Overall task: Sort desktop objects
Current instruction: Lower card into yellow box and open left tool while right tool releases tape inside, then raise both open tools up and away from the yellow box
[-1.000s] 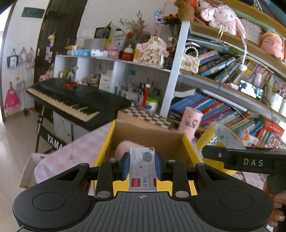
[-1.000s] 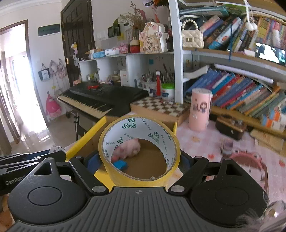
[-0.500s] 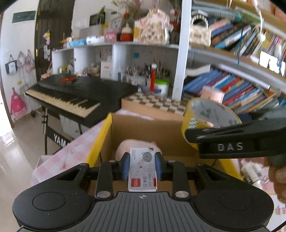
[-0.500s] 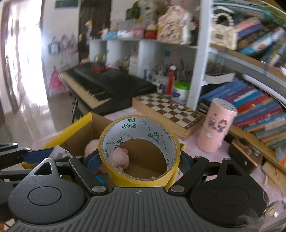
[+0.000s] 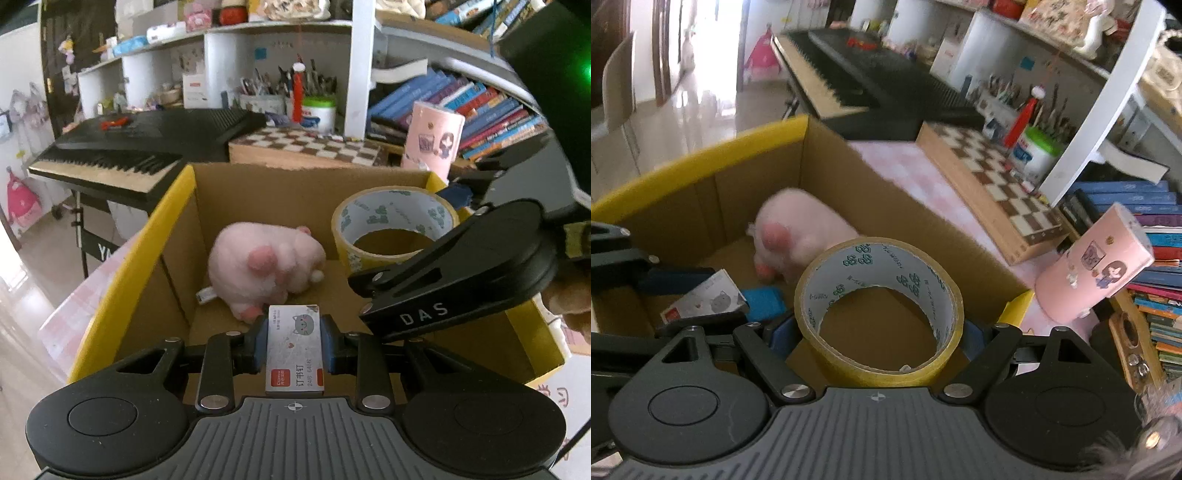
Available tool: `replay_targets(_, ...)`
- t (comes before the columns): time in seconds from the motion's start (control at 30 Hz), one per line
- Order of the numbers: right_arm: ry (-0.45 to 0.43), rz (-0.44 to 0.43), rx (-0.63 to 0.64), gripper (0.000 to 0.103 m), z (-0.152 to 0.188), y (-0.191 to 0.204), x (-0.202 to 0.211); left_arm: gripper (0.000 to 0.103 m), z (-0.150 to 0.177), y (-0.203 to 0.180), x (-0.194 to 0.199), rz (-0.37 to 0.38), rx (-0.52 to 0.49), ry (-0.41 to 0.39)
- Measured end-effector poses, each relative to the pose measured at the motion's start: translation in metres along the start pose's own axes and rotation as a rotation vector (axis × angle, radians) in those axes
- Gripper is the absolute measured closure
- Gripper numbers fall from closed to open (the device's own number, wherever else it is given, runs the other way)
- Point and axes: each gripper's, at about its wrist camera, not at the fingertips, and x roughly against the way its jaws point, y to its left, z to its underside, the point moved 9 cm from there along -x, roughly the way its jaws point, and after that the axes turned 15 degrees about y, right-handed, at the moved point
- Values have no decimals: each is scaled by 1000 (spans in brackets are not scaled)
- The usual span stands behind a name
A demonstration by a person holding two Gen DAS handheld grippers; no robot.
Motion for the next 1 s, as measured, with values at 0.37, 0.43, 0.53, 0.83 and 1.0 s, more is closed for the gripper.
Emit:
replay_targets(0.37, 15, -30, -36, 19, 1, -4, -10, 73, -2, -2, 1, 12, 4, -7)
replay_targets(0.43, 8, -40, -57, 19, 1, -6, -7, 72, -3, -3, 7, 18, 7, -23)
replay_targets(0.53, -8, -44, -87, 17, 3, -9, 2, 64, -5, -1, 19, 17, 11, -56)
replay_targets(0.83, -174, -29, -204, 13, -2, -24, 61, 36, -12, 14, 64, -4, 56, -172)
replay_targets(1.0, -247, -25, -290, 13, 8, -25, 91, 35, -8, 24, 86, 0, 97, -217)
